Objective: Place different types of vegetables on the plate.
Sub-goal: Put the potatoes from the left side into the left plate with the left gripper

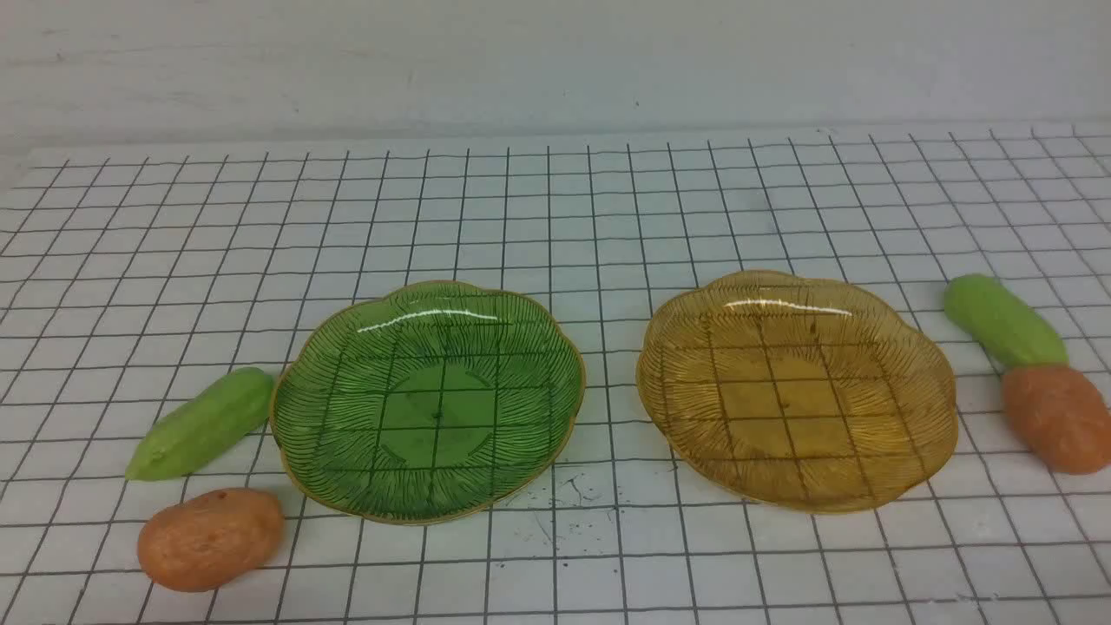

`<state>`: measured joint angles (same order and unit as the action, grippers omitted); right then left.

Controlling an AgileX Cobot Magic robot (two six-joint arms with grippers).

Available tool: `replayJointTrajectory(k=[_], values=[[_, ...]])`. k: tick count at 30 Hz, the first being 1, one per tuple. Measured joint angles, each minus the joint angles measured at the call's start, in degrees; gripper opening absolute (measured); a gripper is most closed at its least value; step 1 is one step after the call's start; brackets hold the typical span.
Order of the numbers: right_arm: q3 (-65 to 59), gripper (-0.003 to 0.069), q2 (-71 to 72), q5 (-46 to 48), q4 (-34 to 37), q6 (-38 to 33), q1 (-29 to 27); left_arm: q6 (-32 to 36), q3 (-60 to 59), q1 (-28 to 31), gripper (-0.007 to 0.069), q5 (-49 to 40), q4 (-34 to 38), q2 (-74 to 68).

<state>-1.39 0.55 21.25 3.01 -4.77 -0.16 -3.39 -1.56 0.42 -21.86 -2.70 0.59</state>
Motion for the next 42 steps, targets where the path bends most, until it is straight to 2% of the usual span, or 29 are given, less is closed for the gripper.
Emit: replayJointTrajectory(k=[42], values=[[-0.1, 0.0053, 0.1, -1.2, 0.4, 0.0, 0.0, 0.0, 0.0, 0.0, -0.0006, 0.0, -0.2, 0.0]])
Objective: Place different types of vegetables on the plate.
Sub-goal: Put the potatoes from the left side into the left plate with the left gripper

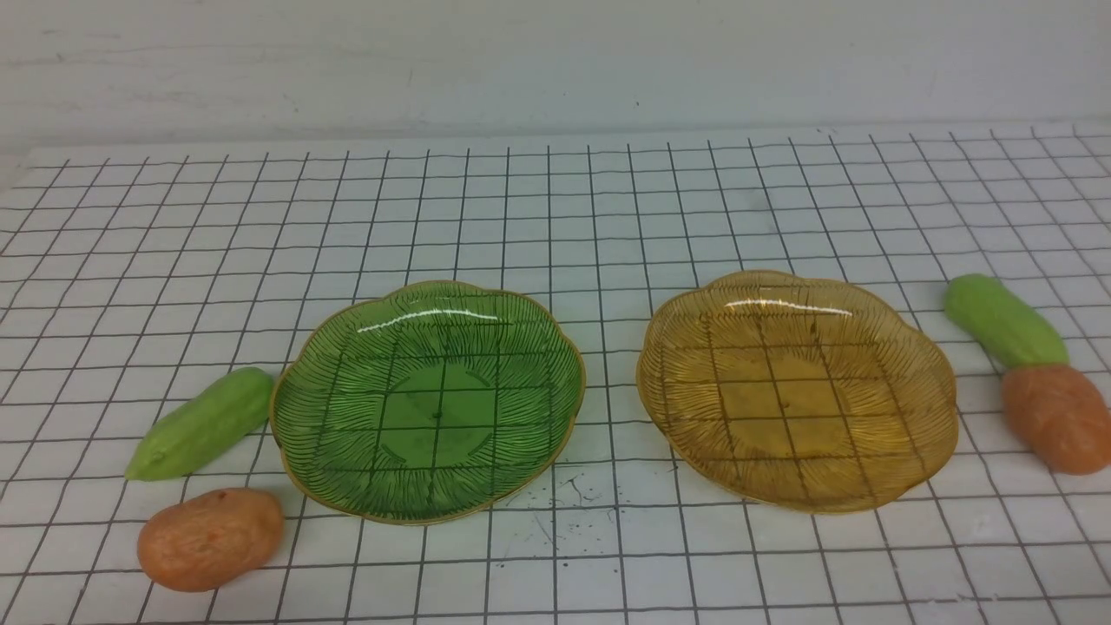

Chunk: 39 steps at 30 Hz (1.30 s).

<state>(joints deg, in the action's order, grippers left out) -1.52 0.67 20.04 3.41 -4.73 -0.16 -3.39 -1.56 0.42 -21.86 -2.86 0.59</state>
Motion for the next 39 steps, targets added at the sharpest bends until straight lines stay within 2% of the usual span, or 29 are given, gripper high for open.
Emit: replayJointTrajectory(k=[1, 3, 5, 7, 10, 11, 13, 16, 18, 20, 24, 26, 27, 28, 29, 30, 31, 32, 33, 35, 39], values=[[0.0, 0.0053, 0.0, -0.2, 0.0, 0.1, 0.0, 0.0, 0.0, 0.0, -0.0006, 0.0, 0.0, 0.0], [-0.2, 0.0053, 0.0, -2.5, 7.8, 4.7, 0.0, -1.5, 0.0, 0.0, -0.0006, 0.0, 2.1, 0.0], [-0.2, 0.0053, 0.0, -3.9, 15.4, 9.5, 0.0, -6.1, 0.0, 0.0, -0.0006, 0.0, 7.7, 0.0], [-0.2, 0.0053, 0.0, -4.7, 27.0, 16.0, 0.0, -13.0, 0.0, 0.0, -0.0006, -0.2, 18.9, 0.0], [-0.2, 0.0053, 0.0, -5.2, 40.8, 21.3, 0.0, -23.1, 0.0, 0.0, -0.0006, -0.4, 34.5, 0.0], [-0.2, 0.0053, 0.0, -5.4, 43.4, 21.8, 0.0, -25.4, 0.0, 0.0, -0.0006, -0.4, 40.8, 0.0], [-0.2, 0.0053, 0.0, -5.8, 48.1, 22.1, 0.0, -26.8, 0.0, 0.0, -0.0006, 0.0, 45.2, 0.0], [-0.2, 0.0053, 0.0, -6.1, 50.2, 21.2, 0.0, -27.2, -0.1, 0.0, -0.0006, 2.1, 49.2, 0.0], [0.1, 0.0053, 0.0, -5.4, 51.1, 17.0, 0.0, -25.8, 0.1, 0.0, -0.0006, 4.1, 52.6, 0.0], [2.5, 0.0053, 0.0, -4.5, 51.1, 12.2, 0.0, -21.7, 1.8, -0.1, -0.0006, 3.2, 53.1, 0.0], [12.3, 0.0053, -0.1, -4.4, 50.9, -1.4, 0.0, -7.6, 12.7, -0.2, -0.0006, 0.3, 52.9, -1.1], [18.8, 0.0053, -2.0, -2.9, 50.3, -9.6, 0.0, -1.4, 20.3, -0.3, -0.0008, -4.5, 51.3, -6.2], [20.7, 0.0053, -2.7, -2.2, 50.1, -10.9, 0.0, -1.0, 21.0, -0.3, -0.0007, -6.0, 50.8, -7.5], [27.1, 0.0053, -7.1, 3.5, 48.5, -16.1, 0.0, 2.3, 27.7, -0.4, -0.0007, -14.7, 47.5, -14.3], [27.7, 0.0053, -8.2, 4.3, 48.0, -16.9, 0.0, 2.9, 28.3, -0.4, -0.0007, -17.0, 47.0, -15.2], [30.1, 0.0053, -10.4, 8.5, 46.8, -17.9, 0.0, 3.8, 30.9, -0.4, -0.0007, -20.5, 45.1, -18.6], [33.9, 0.0053, -14.6, 14.0, 44.4, -18.9, 0.0, 6.0, 35.0, -0.4, -0.0007, -28.7, 41.2, -24.7], [35.4, 0.0053, -15.8, 16.9, 43.0, -19.0, 0.0, 6.9, 36.1, -0.4, -0.0007, -31.0, 40.1, -26.5], [38.3, 0.0053, -20.6, 23.9, 39.2, -19.0, 0.0, 8.9, 40.2, -0.4, -0.0007, -39.3, 35.1, -33.1], [41.1, 0.0053, -26.3, 33.9, 32.4, -18.0, 0.0, 11.0, 44.8, -0.4, -0.0007, -46.5, 28.1, -41.3], [43.3, 0.0053, -35.4, 44.4, 21.8, -13.8, 0.0, 12.1, 49.4, -0.4, -0.0007, -48.5, 18.6, -52.4]])
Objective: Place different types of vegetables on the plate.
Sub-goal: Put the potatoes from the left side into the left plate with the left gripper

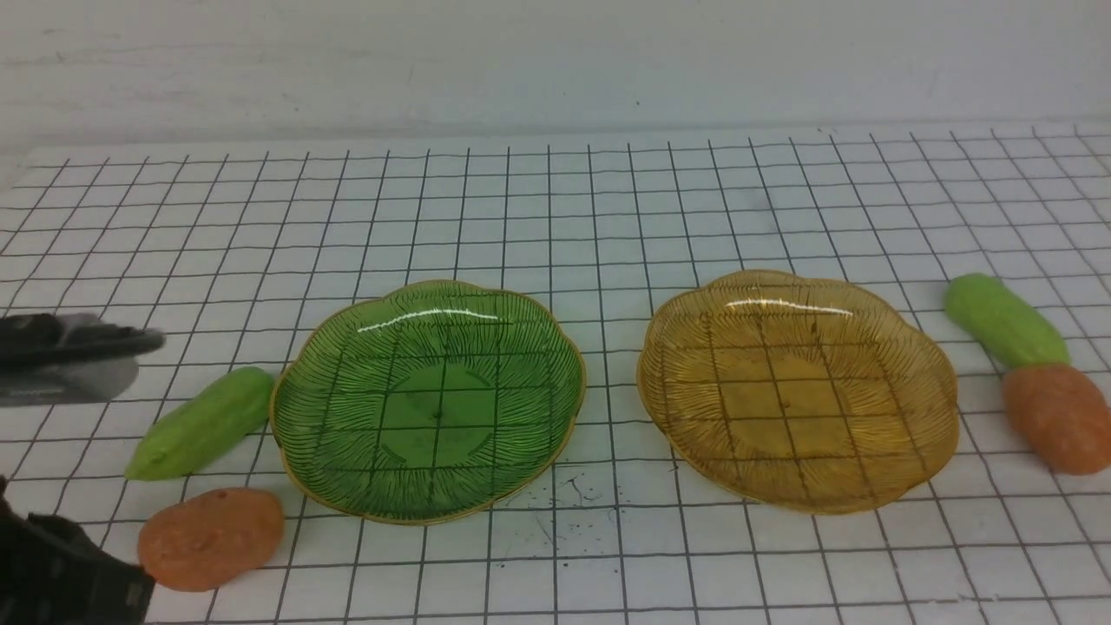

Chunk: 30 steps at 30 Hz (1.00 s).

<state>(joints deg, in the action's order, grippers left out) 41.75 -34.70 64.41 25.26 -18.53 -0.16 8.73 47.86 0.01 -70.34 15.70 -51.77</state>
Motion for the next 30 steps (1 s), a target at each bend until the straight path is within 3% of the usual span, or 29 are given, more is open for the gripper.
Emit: replayJointTrajectory(k=[8, 18, 23, 26, 30], values=[[0.7, 0.0053, -4.4, 2.3, -2.9, 4.1, 0.0, 0.6, 2.4, 0.0, 0.0043, 0.0, -4.6, -16.0], [0.7, 0.0053, -4.4, 2.8, -2.9, 4.3, 0.0, 0.6, 9.3, -0.1, 0.0348, 1.5, -10.3, -32.6], [0.7, 0.0053, -4.4, 2.8, -2.9, 4.3, 0.0, 0.9, 14.0, -0.1, 0.0458, 1.6, -12.1, -36.3], [0.7, 0.0053, -4.4, 2.7, -2.9, 4.3, 0.0, 3.7, 14.5, -0.1, 0.0493, 2.2, -12.3, -37.5], [0.7, 0.0053, -4.4, 2.0, -2.9, 4.3, 0.0, 15.1, 14.5, -0.1, 0.051, 4.7, -12.9, -40.0]])
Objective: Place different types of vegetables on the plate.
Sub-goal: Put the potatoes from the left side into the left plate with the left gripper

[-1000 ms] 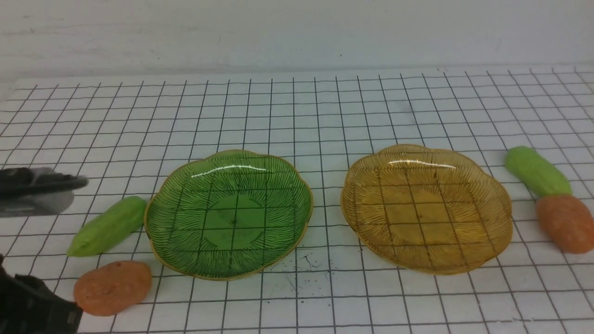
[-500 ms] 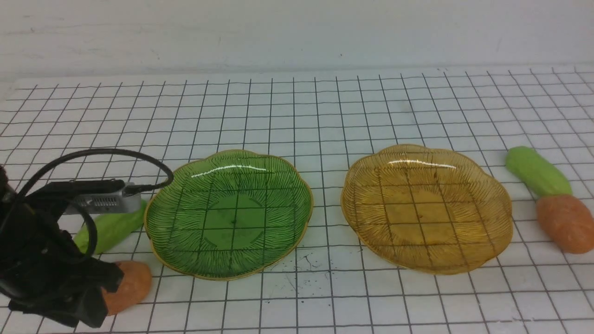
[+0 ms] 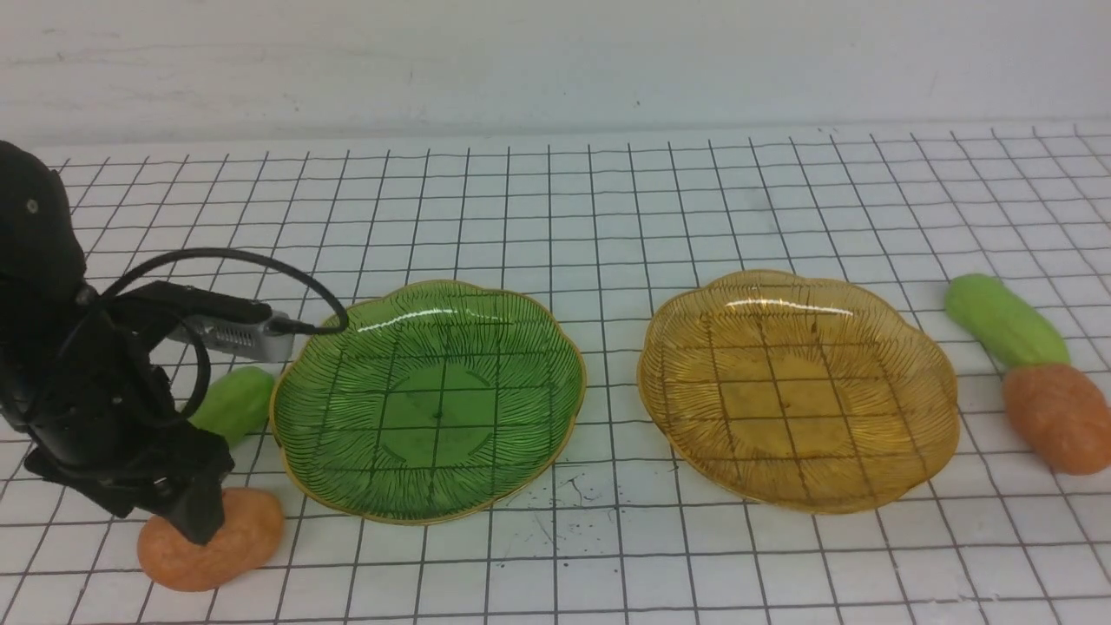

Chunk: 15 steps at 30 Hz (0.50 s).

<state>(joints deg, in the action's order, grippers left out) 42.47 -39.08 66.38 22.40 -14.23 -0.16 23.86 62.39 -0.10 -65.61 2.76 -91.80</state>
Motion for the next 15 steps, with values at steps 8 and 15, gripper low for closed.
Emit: replayJointTrajectory(k=[8, 15], values=[[0.0, 0.0053, 0.0, -1.2, 0.0, 0.0, 0.0, 12.5, 0.1, -0.1, 0.051, 4.0, 0.7, -5.1], [0.0, 0.0053, 0.0, -1.4, 0.0, 0.0, 0.0, 13.4, 1.4, -0.1, 0.0518, 4.1, 1.3, -8.8]])
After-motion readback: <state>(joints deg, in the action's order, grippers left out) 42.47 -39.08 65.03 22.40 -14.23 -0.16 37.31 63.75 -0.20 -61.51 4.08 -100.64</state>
